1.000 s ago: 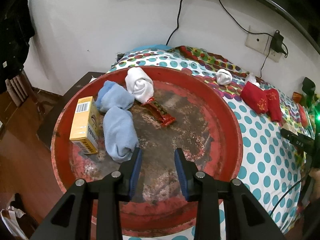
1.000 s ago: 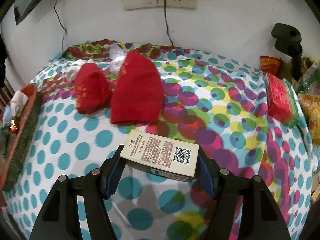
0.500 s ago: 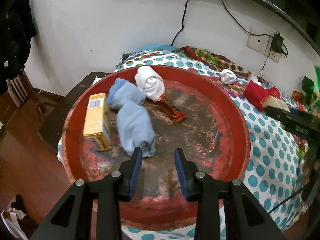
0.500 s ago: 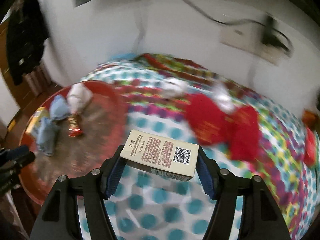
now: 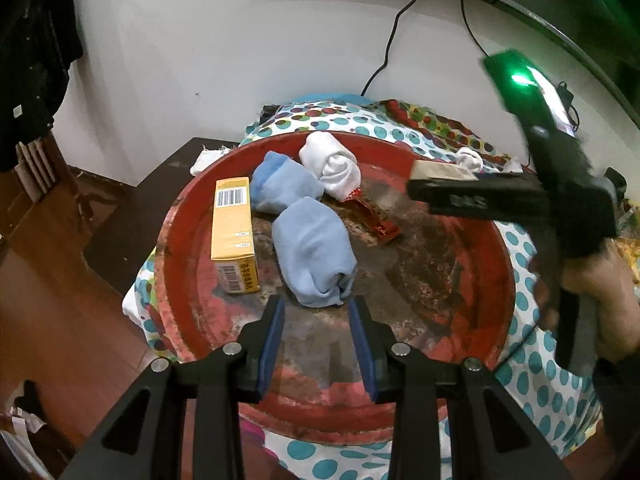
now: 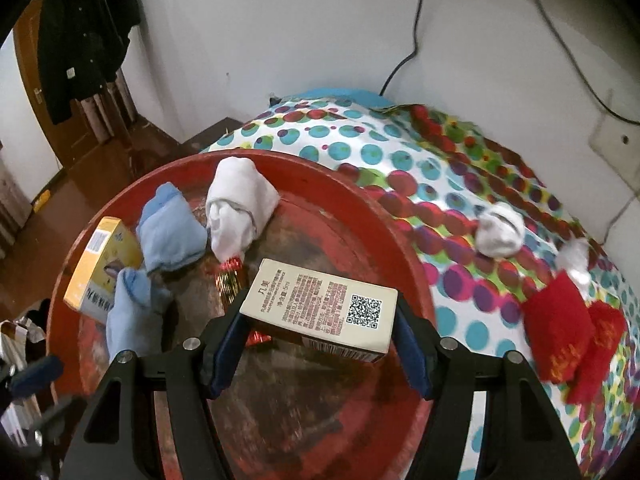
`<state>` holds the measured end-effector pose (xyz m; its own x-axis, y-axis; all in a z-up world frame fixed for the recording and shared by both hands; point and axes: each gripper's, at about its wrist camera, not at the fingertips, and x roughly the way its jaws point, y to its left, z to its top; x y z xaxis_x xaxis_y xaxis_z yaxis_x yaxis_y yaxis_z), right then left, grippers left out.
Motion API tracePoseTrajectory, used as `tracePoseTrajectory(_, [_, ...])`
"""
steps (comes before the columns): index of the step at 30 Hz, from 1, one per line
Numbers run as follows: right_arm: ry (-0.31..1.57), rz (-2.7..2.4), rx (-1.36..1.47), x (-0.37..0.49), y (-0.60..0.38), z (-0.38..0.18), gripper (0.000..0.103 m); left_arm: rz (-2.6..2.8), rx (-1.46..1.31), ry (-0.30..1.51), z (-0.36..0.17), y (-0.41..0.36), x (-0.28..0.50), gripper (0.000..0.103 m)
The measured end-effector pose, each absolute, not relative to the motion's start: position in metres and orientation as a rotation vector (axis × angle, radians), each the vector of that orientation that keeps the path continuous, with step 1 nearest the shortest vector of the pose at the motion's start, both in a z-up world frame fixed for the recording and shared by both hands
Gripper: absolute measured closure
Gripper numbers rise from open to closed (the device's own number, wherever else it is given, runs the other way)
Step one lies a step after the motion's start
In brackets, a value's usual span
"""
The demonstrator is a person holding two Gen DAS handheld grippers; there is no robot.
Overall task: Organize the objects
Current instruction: 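Lower the white QR-code box onto the red tray and open the right tool, then grasp a red sock with the right tool while the left tool grasps another red sock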
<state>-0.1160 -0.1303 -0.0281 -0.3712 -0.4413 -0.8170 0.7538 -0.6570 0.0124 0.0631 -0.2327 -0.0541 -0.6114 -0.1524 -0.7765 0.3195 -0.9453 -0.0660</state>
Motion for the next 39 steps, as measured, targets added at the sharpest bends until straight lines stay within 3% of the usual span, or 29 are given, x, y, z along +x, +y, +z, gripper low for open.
tracePoseTrajectory(11, [0.567,-2.008,1.191,-0.134,-0.165,-0.055,0.038,-2.592,1.228,0.308,-0.057,-0.237,0.063,0.069])
tracePoseTrajectory(18, [0.505,-2.01,1.156,-0.133,-0.152,-0.046,0.027,-2.596,1.223,0.313,-0.055,-0.236,0.06,0.069])
tracePoseTrajectory(30, [0.275,-2.319,1.059,-0.17,-0.009,0.002,0.026,-2.671,1.265,0.278,-0.05,-0.2,0.043,0.069])
tracePoseTrajectory(39, [0.151,-2.573,1.178,-0.239,0.108,-0.026,0.025,-2.727,1.336,0.161,-0.051,-0.155,0.023,0.069])
